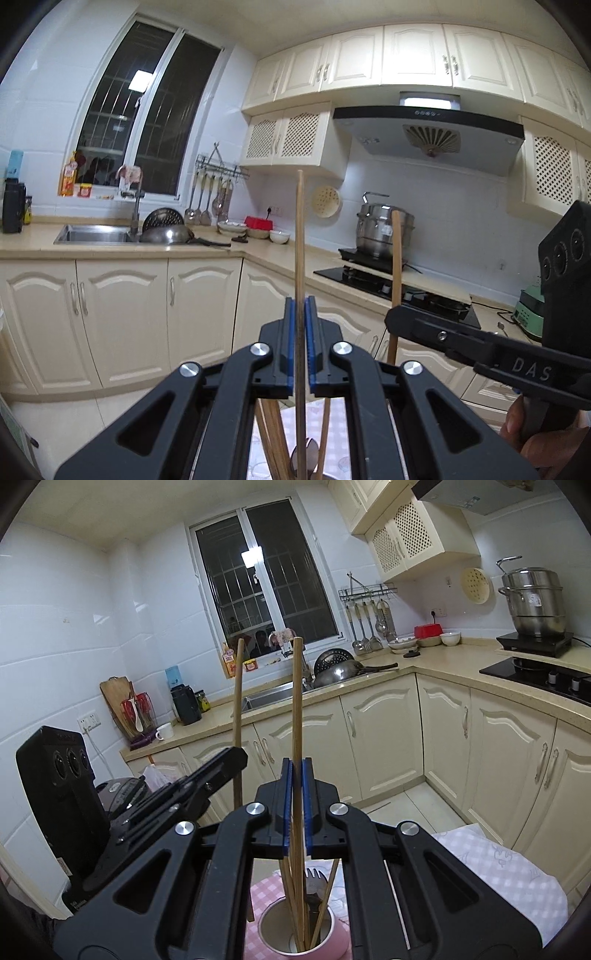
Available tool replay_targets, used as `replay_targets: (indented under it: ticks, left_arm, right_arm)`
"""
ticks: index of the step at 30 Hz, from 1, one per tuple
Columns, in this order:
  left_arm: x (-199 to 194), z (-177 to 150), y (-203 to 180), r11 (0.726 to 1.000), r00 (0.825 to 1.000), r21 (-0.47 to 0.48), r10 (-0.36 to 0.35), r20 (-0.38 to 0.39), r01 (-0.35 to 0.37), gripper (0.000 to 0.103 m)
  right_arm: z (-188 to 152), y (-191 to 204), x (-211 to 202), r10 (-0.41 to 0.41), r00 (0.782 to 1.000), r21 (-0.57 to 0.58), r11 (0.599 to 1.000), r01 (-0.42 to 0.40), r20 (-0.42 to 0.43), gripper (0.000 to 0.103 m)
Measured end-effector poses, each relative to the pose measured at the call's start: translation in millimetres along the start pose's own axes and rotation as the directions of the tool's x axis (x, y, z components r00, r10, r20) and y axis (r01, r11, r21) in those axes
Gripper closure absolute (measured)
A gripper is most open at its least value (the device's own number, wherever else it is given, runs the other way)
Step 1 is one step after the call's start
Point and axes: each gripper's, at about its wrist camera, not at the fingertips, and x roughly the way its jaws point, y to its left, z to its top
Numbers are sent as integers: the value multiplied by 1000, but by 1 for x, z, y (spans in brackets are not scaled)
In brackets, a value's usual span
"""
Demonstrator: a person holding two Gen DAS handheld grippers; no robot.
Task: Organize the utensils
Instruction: 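Lift both chopsticks over the pink cup and open both tools to drop them in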
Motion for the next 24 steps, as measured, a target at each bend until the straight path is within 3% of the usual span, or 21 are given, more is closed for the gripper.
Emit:
replay_targets:
  ticks: [10, 13, 14, 15, 16, 17, 18, 19, 22, 24]
  left_arm:
    - [10, -25, 5, 1000, 999, 0, 22, -29, -22, 98]
    - [11, -36, 5, 1000, 998, 11, 26, -57, -25, 97]
    - [10, -40, 6, 999, 997, 15, 31, -66, -30, 95]
    - [10, -43, 7, 999, 996, 20, 32, -84, -30, 82]
    - [8, -46, 8, 999, 995, 20, 35, -91, -33, 59]
    - [3, -48, 11, 999, 996, 15, 39, -84, -38, 39]
    - [-2, -49, 13, 999, 996, 10, 45, -76, -45, 35]
    - [-6, -49, 15, 999, 996, 8, 48, -73, -47, 33]
    - [-16, -45, 17, 998, 995, 25, 59, -85, -57, 18]
    - [-23, -43, 15, 997, 994, 41, 65, -83, -62, 12]
  right_arm:
    - [-12, -5, 15, -13, 999, 1, 1000, 13, -35, 97]
    - [-21, -6, 21, -17, 997, 3, 1000, 18, -80, 97]
    - [-25, -9, 22, -21, 995, 12, 1000, 22, -98, 97]
    - [-28, -12, 24, -25, 993, 23, 999, 28, -115, 96]
    - [-31, -16, 24, -29, 990, 41, 999, 35, -135, 91]
    - [-33, -20, 22, -37, 989, 60, 997, 46, -141, 72]
    - [-35, -22, 18, -45, 990, 71, 996, 55, -134, 53]
    - [-36, -25, 12, -54, 992, 80, 995, 64, -117, 27]
    - [-37, -36, 0, -79, 991, 111, 990, 91, -110, 25]
    - [-37, -42, -9, -100, 990, 131, 985, 113, -104, 13]
